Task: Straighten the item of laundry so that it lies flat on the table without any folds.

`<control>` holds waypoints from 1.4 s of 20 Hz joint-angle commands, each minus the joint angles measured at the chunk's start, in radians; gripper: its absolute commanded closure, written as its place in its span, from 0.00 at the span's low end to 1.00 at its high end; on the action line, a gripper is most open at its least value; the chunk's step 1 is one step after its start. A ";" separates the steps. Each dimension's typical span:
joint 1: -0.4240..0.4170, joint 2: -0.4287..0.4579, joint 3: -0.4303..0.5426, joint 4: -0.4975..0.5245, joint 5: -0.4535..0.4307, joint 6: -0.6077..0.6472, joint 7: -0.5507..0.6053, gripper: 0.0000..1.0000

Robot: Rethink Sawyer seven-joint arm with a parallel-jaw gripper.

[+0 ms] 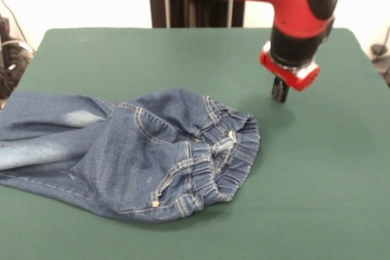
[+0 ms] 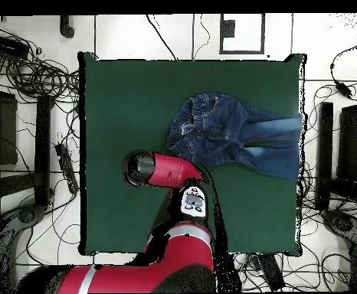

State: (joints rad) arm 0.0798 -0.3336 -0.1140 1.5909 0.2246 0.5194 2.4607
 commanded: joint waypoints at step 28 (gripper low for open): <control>-0.079 0.069 -0.035 -0.157 0.017 -0.223 0.148 0.00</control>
State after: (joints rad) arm 0.0884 -0.2787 -0.1778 1.4639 0.2394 0.6766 2.4638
